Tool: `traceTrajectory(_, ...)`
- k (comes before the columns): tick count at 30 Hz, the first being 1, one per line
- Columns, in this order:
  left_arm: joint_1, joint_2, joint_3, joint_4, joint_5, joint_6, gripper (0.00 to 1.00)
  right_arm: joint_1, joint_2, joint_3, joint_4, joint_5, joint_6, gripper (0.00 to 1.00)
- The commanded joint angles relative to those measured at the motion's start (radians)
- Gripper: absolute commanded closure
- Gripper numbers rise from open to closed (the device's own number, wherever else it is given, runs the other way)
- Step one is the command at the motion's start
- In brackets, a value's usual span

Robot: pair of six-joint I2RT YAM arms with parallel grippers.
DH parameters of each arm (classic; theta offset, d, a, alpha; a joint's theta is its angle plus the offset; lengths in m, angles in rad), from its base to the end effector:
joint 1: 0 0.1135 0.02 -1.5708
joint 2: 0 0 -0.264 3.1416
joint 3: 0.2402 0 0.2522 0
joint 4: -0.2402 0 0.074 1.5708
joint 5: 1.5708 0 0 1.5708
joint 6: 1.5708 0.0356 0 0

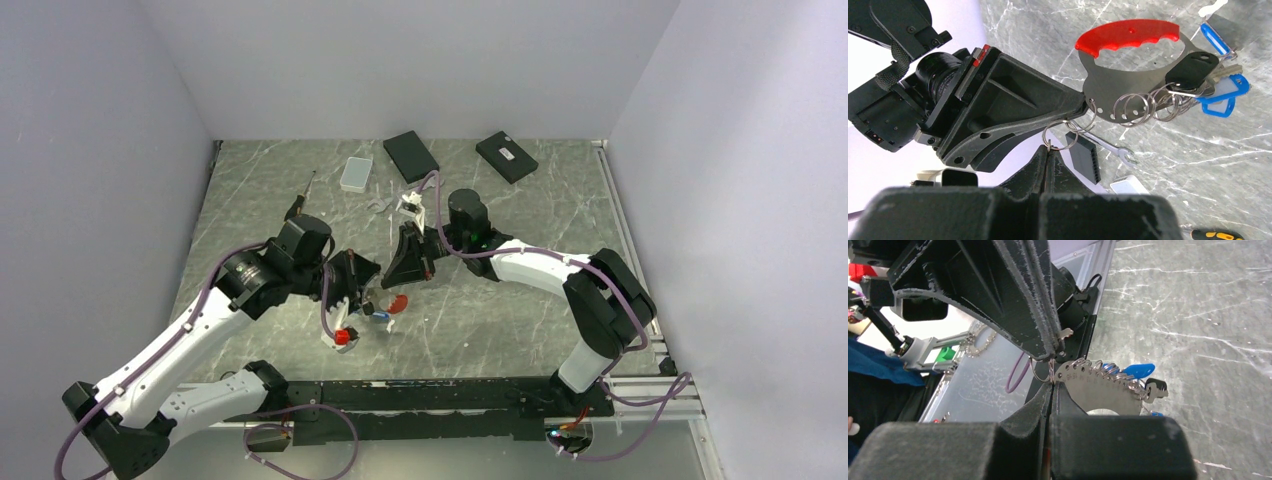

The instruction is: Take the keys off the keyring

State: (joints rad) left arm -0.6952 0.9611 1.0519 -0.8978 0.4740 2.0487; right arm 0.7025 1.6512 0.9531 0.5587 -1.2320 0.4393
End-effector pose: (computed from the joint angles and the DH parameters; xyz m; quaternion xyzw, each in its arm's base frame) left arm 0.1281 -0.1281 0.3356 0.9015 0.0924 0.0570 0.4189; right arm 0.2473 0.2533 0.2532 -0.4566 0.5609 0.6563 0.2150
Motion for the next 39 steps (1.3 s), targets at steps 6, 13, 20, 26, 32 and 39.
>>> traceTrajectory(6,-0.006,0.022,0.055,0.131,0.107,0.055,1.0,0.029,-0.037,0.003,0.159,-0.102,0.02,1.0)
traceTrajectory(13,-0.006,0.011,0.001,0.205,0.142,0.115,1.0,0.037,-0.034,-0.026,0.342,-0.127,0.148,1.0)
traceTrajectory(20,-0.007,0.002,0.013,0.187,0.146,0.101,1.0,0.03,-0.033,-0.011,0.238,-0.125,0.065,1.0)
traceTrajectory(26,-0.007,-0.013,0.037,0.141,0.123,0.085,1.0,-0.024,-0.047,0.008,0.092,-0.107,-0.027,0.69)
traceTrajectory(32,-0.006,-0.011,0.042,0.118,0.107,0.092,1.0,-0.079,-0.086,0.04,-0.186,-0.105,-0.196,0.39)
traceTrajectory(39,-0.006,0.028,0.075,0.057,0.073,0.107,1.0,-0.091,-0.116,0.221,-0.734,-0.002,-0.566,0.27)
